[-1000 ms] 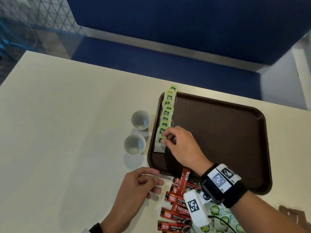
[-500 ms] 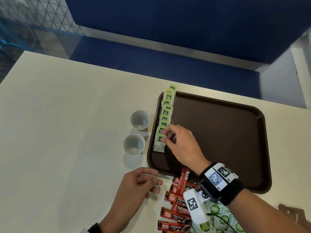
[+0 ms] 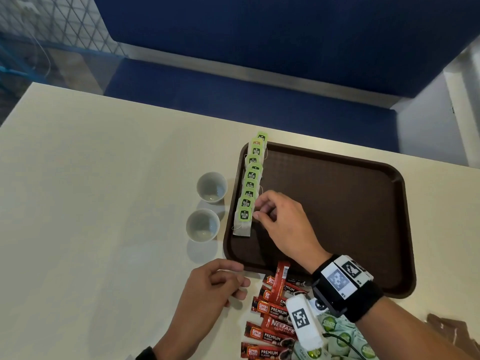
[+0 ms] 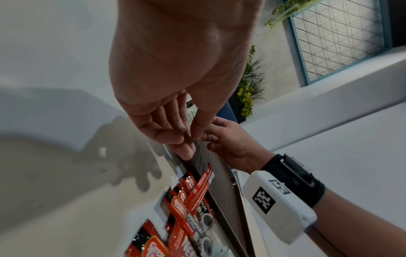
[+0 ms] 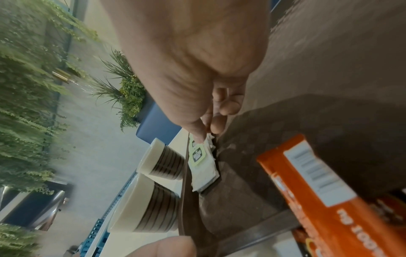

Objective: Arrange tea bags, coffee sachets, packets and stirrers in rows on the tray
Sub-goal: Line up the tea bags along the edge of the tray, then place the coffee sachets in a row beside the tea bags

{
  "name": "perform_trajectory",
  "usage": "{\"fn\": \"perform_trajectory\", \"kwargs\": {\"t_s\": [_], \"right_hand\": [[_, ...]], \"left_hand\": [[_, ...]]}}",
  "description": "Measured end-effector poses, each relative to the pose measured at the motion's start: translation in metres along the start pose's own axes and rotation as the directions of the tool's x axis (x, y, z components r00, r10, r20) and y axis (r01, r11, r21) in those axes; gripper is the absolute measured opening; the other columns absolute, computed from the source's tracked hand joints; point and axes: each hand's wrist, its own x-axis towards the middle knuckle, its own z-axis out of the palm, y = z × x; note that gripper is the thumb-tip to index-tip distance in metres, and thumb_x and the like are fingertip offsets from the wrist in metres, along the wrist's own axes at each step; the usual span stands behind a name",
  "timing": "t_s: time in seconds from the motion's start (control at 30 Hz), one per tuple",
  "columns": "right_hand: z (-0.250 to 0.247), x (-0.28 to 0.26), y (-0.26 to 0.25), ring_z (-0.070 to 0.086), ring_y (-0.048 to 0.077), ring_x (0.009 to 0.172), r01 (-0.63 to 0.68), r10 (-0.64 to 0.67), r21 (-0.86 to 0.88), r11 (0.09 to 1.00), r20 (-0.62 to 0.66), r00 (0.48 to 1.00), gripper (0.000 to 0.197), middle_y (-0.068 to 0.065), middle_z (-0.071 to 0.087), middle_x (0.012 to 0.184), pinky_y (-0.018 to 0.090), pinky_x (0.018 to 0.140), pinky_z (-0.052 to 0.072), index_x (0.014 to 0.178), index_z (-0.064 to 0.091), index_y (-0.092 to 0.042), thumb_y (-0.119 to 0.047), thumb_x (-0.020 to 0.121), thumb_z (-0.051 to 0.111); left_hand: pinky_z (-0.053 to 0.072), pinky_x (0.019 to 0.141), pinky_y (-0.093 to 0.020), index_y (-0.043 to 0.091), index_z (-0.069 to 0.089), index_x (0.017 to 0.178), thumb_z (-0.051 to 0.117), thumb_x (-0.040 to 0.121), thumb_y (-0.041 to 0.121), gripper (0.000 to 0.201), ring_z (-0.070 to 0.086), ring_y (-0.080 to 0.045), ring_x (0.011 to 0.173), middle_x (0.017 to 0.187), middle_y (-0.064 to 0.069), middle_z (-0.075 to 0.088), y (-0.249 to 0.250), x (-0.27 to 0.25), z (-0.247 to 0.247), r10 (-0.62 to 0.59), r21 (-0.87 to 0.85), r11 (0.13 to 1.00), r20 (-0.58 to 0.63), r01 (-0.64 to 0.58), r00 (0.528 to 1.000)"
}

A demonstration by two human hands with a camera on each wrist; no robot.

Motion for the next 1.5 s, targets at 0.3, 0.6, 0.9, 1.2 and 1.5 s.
{"fn": "perform_trajectory", "kwargs": {"t_s": [0.3,0.6,0.9,1.2,1.5], "right_hand": [[-0.011,-0.009,-0.001,0.066,0.002,0.080,-0.121,0.123,-0.050,0.991,0.046,0.991,0.009,-0.019,0.068,0.086,0.036,0.076,0.062,0.091,0.070,-0.037,-0.033,0.099,0.073],[-0.044,-0.057,0.010,0.066,-0.005,0.101,-0.022,0.026,0.133,0.991,-0.029,0.999,0.016,-0.018,0.072,0.101,0.005,0.084,0.046,0.113,0.075,-0.027,-0.016,0.102,0.069],[-0.051,-0.172,0.045,0.058,0.000,0.102,-0.048,0.048,0.008,0.999,0.057,0.997,0.012,-0.024,0.056,0.108,0.008,0.079,0.041,0.116,0.068,-0.030,-0.029,0.103,0.069],[0.014,-0.260,0.043,0.046,0.008,0.130,0.166,-0.089,-0.267,0.949,0.279,0.956,0.079,-0.007,0.042,0.150,0.031,0.110,0.047,0.150,0.046,-0.026,-0.073,0.088,0.063],[0.057,-0.255,0.043,0.048,0.027,0.124,0.152,-0.102,-0.545,0.825,0.121,0.987,0.080,0.009,0.065,0.137,0.037,0.096,0.060,0.138,0.066,-0.016,-0.036,0.068,0.098]], "left_hand": [[0.062,0.079,-0.024,0.044,0.065,0.119,0.074,0.100,0.027,0.026,0.076,-0.011,0.075,0.082,0.014,0.079,-0.003,0.002,0.005,0.214,0.266,0.939,0.041,-0.217,0.976],[0.052,0.080,-0.010,0.046,0.069,0.113,0.071,0.103,0.030,0.019,0.067,0.006,0.102,0.093,0.030,0.073,0.004,0.001,0.010,0.361,0.415,0.823,0.143,-0.387,0.921],[0.055,0.088,-0.025,0.027,0.074,0.119,0.068,0.104,0.032,0.017,0.066,-0.002,0.098,0.111,0.014,0.074,-0.005,-0.006,0.036,0.501,0.594,0.646,0.143,-0.479,0.853],[0.057,0.095,-0.037,0.018,0.063,0.137,0.071,0.099,0.043,0.046,0.064,-0.019,0.114,0.126,-0.001,0.069,-0.018,-0.001,0.068,0.583,0.735,0.391,0.267,-0.554,0.767],[0.058,0.101,-0.045,0.015,0.060,0.146,0.073,0.095,0.011,0.052,0.060,-0.022,0.117,0.128,-0.003,0.067,-0.027,0.013,0.062,0.571,0.697,0.239,0.462,-0.676,0.678]]}}
